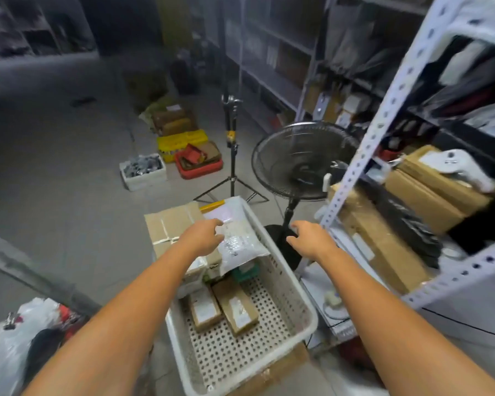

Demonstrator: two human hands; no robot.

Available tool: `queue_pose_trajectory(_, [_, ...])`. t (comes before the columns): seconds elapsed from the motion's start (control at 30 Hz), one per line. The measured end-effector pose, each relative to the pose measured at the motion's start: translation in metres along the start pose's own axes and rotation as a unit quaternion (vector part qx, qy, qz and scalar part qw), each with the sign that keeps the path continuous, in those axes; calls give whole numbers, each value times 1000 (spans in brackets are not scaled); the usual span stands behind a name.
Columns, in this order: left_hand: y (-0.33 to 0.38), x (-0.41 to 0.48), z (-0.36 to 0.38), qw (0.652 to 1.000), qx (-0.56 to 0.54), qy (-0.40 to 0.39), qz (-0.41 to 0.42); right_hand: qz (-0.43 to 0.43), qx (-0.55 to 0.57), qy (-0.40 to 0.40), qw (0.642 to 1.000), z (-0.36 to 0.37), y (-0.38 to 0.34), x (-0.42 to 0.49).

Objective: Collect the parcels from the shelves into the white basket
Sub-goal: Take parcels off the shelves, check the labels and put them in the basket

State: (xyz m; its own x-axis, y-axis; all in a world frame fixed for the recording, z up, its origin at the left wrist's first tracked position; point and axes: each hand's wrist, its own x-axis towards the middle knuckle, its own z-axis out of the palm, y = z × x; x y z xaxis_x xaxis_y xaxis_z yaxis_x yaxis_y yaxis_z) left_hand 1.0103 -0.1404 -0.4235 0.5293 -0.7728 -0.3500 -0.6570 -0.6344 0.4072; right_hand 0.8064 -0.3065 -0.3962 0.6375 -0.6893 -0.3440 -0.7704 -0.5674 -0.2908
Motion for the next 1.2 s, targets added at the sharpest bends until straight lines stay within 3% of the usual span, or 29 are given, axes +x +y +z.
queue_pose_trajectory(0.23, [118,-59,20,997,37,2,69,35,68,70,995,-45,89,-117])
queue_pose_trajectory(0.4, [219,-120,55,990,69,-24,124,73,58,86,992,-51,177,-214])
queue_pose_trajectory(0.7, [435,-189,143,925,168,-45,337,245,115,172,947,-75,365,-393])
queue_pose_trajectory(0.9, [584,-214,221,856,210,-97,462,412,144,225,871,-67,465,-508])
queue_pose_trajectory(1.03, [666,-232,282,794,229,-157,540,519,183,252,796,-48,502,-568])
queue_pose_trajectory(1.2, [737,-272,342,697,245,-183,649,631,219,276,691,-13,498,-632])
